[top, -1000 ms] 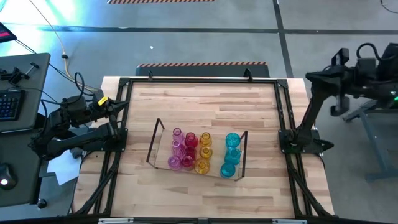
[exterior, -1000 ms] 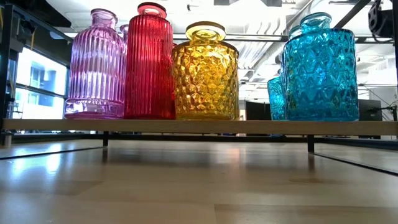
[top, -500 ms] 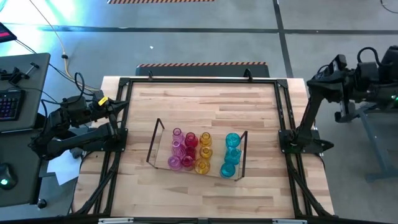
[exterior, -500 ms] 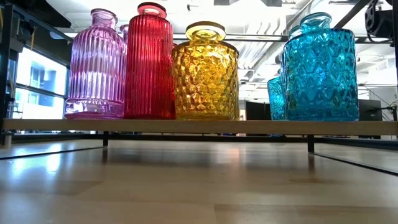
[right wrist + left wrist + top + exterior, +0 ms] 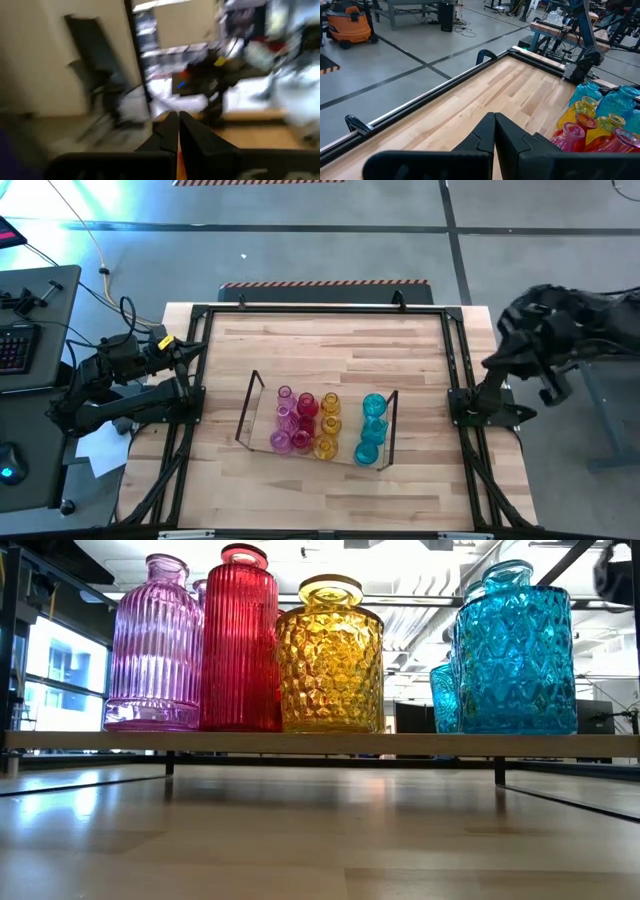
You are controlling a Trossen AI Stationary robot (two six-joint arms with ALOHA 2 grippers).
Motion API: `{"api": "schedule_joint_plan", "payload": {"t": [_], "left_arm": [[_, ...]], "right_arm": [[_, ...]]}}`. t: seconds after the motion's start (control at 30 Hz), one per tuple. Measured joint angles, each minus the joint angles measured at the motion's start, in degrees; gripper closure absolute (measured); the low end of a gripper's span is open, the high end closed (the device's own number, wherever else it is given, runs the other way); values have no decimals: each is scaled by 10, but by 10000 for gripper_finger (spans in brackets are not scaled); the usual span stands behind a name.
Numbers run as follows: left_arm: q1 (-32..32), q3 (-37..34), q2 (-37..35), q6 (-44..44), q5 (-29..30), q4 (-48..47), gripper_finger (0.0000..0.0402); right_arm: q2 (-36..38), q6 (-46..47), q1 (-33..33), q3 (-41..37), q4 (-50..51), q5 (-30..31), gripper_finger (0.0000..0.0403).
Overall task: Sort vases onto shelf
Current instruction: Return to Home Position
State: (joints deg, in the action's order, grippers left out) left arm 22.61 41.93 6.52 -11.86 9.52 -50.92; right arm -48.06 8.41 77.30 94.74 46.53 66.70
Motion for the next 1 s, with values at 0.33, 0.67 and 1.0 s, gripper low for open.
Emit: {"api": "schedule_joint_plan", "payload": {"t": [0.33, 0.67, 1.0], "left_arm": [[0, 0, 0, 0, 0, 0, 401], [0, 0, 0, 0, 0, 0, 401], [0, 0, 0, 0, 0, 0, 401]], "right_arm": [[15, 122, -387, 0, 111, -431, 402], [41, 44, -791, 0, 151, -756, 402], [79, -58, -875, -19, 173, -700, 402]]}}
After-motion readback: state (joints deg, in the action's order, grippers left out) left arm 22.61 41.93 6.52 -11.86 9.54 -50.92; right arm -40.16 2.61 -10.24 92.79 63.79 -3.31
